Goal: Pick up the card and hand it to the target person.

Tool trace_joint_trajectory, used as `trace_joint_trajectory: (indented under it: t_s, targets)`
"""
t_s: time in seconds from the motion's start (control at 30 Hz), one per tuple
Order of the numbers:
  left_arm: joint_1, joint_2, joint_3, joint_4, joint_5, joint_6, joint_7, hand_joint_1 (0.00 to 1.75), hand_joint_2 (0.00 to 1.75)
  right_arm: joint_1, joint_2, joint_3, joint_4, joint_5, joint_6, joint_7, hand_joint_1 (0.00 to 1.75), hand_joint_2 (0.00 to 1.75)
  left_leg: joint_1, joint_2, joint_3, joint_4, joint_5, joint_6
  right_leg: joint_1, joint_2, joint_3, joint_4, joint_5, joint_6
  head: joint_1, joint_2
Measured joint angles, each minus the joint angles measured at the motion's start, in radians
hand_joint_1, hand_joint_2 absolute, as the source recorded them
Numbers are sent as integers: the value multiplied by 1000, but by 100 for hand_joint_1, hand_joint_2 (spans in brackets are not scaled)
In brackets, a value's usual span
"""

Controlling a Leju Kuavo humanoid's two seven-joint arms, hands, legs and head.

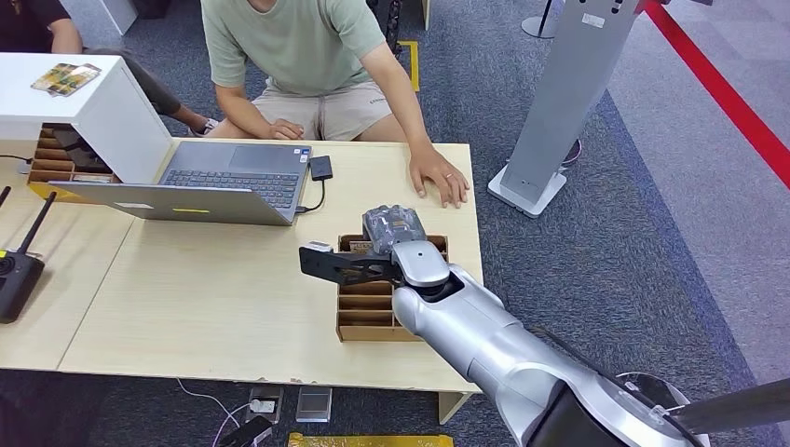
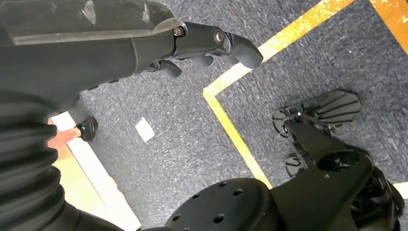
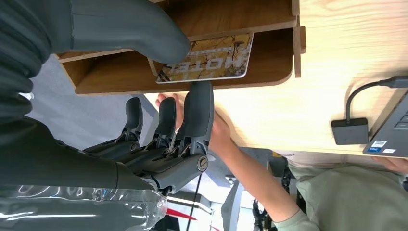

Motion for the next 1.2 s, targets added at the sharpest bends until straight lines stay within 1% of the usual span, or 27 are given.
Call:
trace_joint_trajectory:
  t_s: [0.1,0.17,0.27,0.57,0.73,0.9,1.1,1.2]
  targets:
    - [12,0,4,-15,4,20,-2,0,175,6,0,1,-13,-4,-2,0,150,175,0,0,0,0,0,0,0,0,0,0,0,0,0,0]
    - [19,0,7,-27,8,33,-2,0,175,10,0,5,-23,-5,-5,3,164,175,0,0,0,0,0,0,0,0,0,0,0,0,0,0]
    - [27,0,13,-48,17,54,5,0,175,15,0,15,-37,-7,-16,13,175,175,0,0,0,0,0,0,0,0,0,0,0,0,0,0]
    - [47,7,16,-122,42,107,18,0,175,27,0,35,-67,-15,-61,27,175,175,0,0,0,0,1,0,0,0,0,0,0,0,0,0]
    - [56,17,16,-167,59,131,24,0,175,27,0,45,-72,-19,-91,8,175,175,0,0,0,0,1,0,0,0,0,0,0,0,0,0]
    - [61,27,15,-201,80,148,24,0,175,26,0,47,-78,-40,-144,-35,175,175,0,0,0,0,1,0,0,0,0,0,0,0,0,0]
    - [63,36,14,-219,115,155,21,0,175,19,0,34,-87,-38,-211,-134,175,175,0,0,0,0,1,0,0,0,0,0,1,0,0,0]
    - [64,38,13,-226,138,165,17,0,175,17,0,14,-104,-11,-220,-184,175,175,0,0,0,0,1,0,0,0,0,0,1,0,0,0]
